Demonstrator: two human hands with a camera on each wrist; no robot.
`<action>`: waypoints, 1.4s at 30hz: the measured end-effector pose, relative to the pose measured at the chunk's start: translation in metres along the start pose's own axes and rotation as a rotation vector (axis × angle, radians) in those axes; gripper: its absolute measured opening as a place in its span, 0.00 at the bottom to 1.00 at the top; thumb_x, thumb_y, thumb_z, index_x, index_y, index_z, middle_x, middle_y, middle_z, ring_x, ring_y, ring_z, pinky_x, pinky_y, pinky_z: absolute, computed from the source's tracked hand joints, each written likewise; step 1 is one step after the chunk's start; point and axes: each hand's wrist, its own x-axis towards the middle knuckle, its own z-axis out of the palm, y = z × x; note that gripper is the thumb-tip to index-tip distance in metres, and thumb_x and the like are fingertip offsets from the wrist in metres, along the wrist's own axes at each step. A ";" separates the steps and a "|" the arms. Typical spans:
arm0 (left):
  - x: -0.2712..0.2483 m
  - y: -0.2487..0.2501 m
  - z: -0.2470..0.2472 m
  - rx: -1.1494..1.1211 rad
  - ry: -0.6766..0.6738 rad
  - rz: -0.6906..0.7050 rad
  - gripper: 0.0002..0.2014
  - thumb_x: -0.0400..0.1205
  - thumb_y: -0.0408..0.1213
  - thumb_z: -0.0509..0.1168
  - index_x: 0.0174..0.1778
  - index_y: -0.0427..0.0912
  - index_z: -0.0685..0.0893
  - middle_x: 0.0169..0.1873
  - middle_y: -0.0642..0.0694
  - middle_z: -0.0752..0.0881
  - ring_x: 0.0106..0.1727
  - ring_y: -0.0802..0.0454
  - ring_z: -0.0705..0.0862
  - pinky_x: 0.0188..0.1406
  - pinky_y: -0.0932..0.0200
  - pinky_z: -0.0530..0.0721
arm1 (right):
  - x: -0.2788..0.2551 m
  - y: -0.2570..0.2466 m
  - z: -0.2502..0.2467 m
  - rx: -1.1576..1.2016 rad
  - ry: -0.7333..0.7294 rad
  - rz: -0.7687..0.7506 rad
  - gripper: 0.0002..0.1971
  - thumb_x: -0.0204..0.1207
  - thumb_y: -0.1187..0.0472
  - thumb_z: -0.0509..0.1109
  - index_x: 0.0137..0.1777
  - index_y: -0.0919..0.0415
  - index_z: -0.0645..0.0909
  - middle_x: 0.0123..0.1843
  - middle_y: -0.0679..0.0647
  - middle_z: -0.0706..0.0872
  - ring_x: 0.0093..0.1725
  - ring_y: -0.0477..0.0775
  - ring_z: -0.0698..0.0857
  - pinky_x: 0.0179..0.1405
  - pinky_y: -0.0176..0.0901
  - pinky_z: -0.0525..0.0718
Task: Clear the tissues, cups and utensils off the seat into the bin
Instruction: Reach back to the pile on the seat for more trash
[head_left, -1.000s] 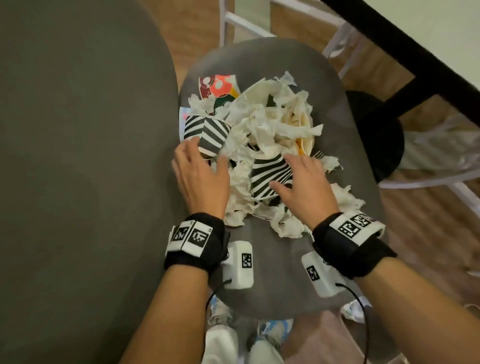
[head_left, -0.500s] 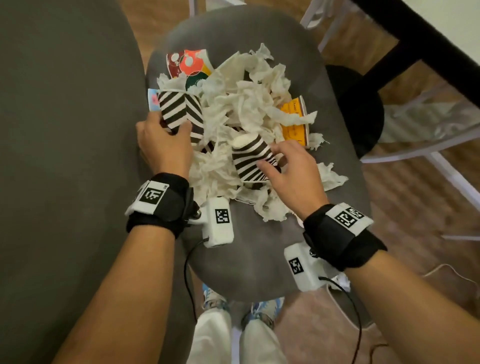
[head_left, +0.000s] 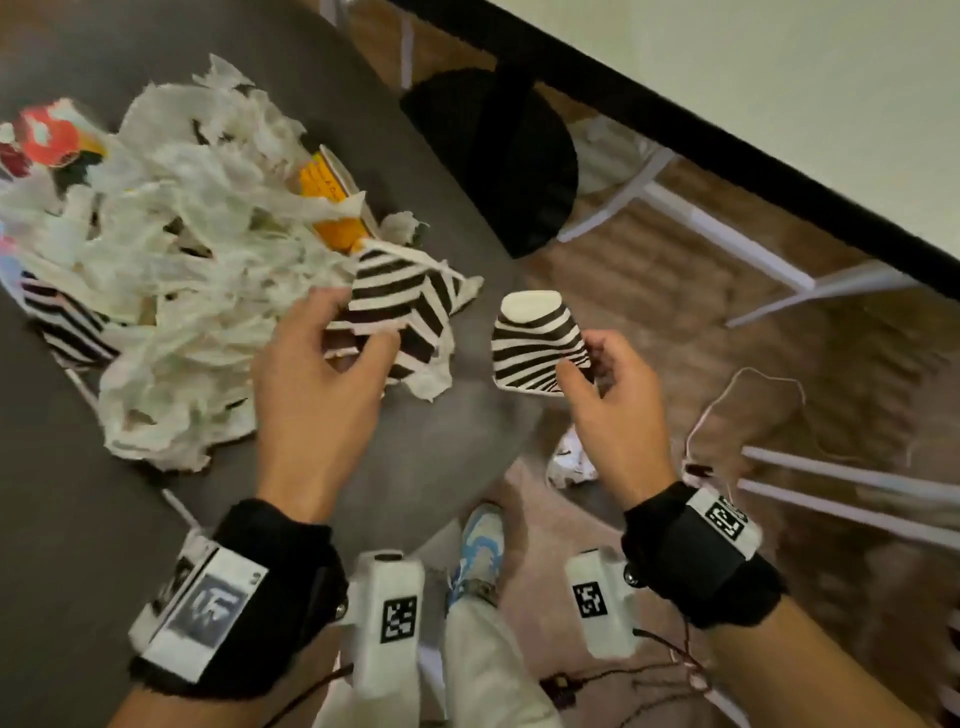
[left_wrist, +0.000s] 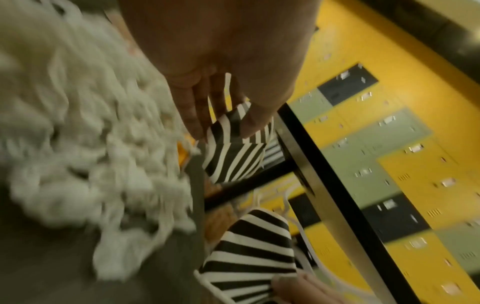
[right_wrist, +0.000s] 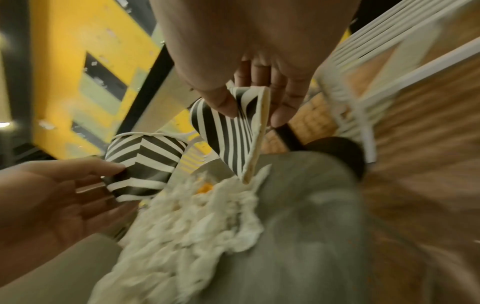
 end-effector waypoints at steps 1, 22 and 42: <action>-0.013 -0.001 0.023 0.020 -0.093 -0.019 0.09 0.79 0.35 0.70 0.52 0.53 0.85 0.48 0.55 0.89 0.47 0.62 0.88 0.45 0.67 0.85 | -0.005 0.021 -0.016 -0.025 0.035 0.069 0.08 0.78 0.64 0.69 0.54 0.54 0.82 0.47 0.41 0.88 0.47 0.38 0.85 0.52 0.41 0.85; -0.093 -0.136 0.279 0.685 -0.682 -0.223 0.17 0.77 0.49 0.70 0.56 0.42 0.84 0.51 0.41 0.90 0.59 0.39 0.85 0.61 0.45 0.82 | -0.053 0.279 -0.081 -0.156 0.094 0.707 0.17 0.78 0.62 0.67 0.67 0.62 0.76 0.58 0.61 0.87 0.57 0.61 0.85 0.54 0.47 0.83; -0.008 -0.038 0.053 0.164 -0.201 -0.152 0.04 0.81 0.37 0.67 0.49 0.44 0.87 0.45 0.46 0.89 0.44 0.51 0.88 0.50 0.52 0.85 | 0.041 0.030 -0.021 -0.327 -0.311 -0.057 0.22 0.76 0.47 0.70 0.70 0.47 0.72 0.71 0.50 0.78 0.76 0.54 0.71 0.73 0.56 0.72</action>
